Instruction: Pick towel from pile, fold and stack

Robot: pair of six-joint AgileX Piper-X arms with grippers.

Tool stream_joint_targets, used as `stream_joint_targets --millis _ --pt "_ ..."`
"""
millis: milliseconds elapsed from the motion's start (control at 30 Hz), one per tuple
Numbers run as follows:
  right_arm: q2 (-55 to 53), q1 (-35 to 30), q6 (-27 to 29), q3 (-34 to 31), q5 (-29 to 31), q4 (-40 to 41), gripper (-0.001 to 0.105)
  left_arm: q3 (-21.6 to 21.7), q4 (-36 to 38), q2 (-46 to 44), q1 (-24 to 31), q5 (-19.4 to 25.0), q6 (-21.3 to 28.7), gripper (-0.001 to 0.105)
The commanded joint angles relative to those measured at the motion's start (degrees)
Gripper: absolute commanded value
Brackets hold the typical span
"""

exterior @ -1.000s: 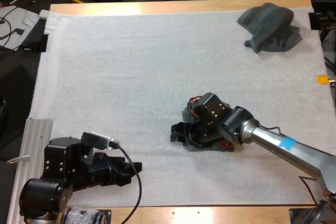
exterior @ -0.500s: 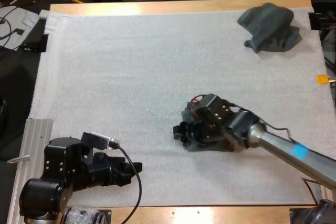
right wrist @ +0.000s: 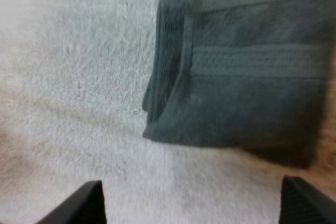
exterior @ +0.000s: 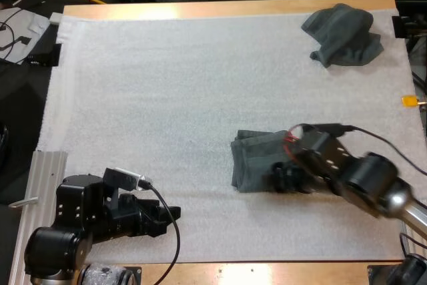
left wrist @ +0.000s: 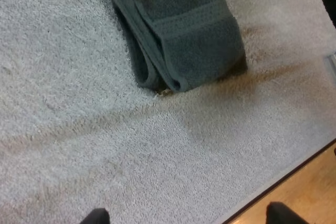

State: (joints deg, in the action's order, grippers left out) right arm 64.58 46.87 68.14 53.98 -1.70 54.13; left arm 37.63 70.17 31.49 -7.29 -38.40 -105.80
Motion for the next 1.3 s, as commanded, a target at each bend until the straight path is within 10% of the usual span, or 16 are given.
stream_joint_targets --millis 0,1267 --pt "-6.2 -0.3 0.9 0.3 1.7 4.7 0.066 0.0 -0.8 -0.1 -0.4 -0.6 0.4 0.058" --pt "-24.4 0.2 -0.1 0.4 8.5 12.5 0.065 0.1 -20.0 14.1 -1.2 -1.7 -7.1 0.072"
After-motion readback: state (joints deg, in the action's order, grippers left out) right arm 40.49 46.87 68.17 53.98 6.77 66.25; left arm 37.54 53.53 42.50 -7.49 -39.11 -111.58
